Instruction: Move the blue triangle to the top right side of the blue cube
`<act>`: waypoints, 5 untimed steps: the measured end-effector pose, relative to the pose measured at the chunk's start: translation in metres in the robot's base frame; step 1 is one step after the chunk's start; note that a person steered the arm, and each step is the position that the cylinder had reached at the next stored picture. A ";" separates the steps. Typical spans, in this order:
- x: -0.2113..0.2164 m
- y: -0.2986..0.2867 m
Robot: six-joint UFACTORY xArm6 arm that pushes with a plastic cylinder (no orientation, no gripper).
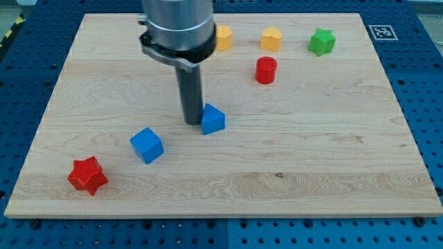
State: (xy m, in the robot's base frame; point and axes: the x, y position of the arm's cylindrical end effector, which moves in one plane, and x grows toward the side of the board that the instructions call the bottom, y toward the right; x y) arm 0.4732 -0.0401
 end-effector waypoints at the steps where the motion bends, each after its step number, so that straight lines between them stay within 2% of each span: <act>1: 0.022 0.004; 2: 0.037 0.018; 4: 0.037 0.053; 5: 0.037 0.049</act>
